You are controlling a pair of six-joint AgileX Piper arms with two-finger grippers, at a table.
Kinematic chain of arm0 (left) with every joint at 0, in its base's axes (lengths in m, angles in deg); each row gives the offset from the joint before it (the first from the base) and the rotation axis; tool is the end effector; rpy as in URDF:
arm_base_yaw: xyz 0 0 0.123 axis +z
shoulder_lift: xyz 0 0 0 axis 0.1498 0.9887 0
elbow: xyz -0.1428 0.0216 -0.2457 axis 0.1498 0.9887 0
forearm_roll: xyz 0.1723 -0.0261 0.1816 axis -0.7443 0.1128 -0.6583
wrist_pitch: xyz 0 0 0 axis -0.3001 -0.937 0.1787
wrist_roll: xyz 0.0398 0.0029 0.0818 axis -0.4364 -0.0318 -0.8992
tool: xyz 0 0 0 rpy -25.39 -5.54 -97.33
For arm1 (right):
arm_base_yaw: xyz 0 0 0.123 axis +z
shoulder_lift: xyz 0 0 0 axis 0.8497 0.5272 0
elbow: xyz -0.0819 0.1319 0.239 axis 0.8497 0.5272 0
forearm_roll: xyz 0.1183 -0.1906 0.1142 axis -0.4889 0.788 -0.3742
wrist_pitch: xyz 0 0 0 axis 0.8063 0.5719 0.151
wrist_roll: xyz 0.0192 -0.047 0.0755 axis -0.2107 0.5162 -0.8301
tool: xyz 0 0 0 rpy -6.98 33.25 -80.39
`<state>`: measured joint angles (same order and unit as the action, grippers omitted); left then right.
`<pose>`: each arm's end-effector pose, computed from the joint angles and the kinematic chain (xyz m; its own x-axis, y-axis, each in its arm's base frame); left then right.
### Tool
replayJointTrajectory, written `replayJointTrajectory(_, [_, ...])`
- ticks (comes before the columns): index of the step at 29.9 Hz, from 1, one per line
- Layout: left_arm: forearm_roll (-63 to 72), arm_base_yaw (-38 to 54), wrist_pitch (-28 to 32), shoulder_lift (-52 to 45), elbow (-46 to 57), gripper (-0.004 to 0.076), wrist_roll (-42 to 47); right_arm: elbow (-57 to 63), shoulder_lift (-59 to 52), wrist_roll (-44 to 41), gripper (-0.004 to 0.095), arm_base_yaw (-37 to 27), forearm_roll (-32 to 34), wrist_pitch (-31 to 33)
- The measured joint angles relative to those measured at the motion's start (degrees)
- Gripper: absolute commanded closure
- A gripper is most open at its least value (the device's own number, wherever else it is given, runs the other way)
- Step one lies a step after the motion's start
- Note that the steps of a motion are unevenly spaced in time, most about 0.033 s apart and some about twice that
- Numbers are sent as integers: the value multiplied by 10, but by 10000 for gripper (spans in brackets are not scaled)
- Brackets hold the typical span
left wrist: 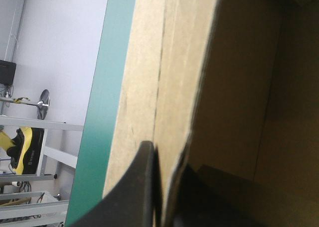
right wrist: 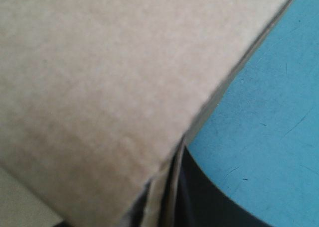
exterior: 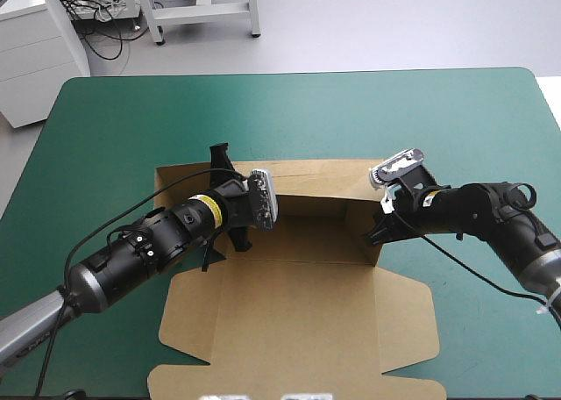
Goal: Fold the box
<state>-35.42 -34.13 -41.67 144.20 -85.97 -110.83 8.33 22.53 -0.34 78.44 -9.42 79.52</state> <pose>0.2235 -0.1927 0.3043 0.2395 0.8587 -0.4531 0.6886 0.1788 0.7028 0.2310 0.1072 0.3164 -0.6226 -0.4504 -0.6399 -0.6144 0.7878 0.0432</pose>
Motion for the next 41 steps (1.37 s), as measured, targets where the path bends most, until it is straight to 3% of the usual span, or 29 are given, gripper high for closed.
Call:
replayJointTrajectory(3, [10,0,-1,-2,0,753,-1,0,0,0,930,0,-1,1])
replayJointTrajectory(6, [24,0,-5,-7,-1,690,-2,0,0,0,929,0,-1,2])
replayJointTrajectory(10, [64,0,-44,-25,-11,499,-20,0,0,0,929,0,-7,0])
replayJointTrajectory(15, [132,-1,-173,-43,-56,186,-34,0,5,2,929,3,-27,-4])
replayJointTrajectory(17, [164,-1,-220,-48,-72,129,-34,0,6,1,929,5,-31,-5])
replayJointTrajectory(23, [250,-1,-374,-71,-126,136,-30,-11,6,-49,930,6,14,-5])
replayJointTrajectory(28, [283,-1,-418,-120,-154,196,-27,-34,9,-85,930,6,63,-25])
replayJointTrajectory(31, [286,-1,-427,-148,-165,296,-27,-51,21,-90,929,6,75,-33])
replayJointTrajectory(37, [339,-1,-476,-169,-191,756,-28,-86,69,-103,930,6,81,-33])
replayJointTrajectory(41, [354,-1,-502,-169,-216,748,-28,-120,93,-106,930,6,83,-25])
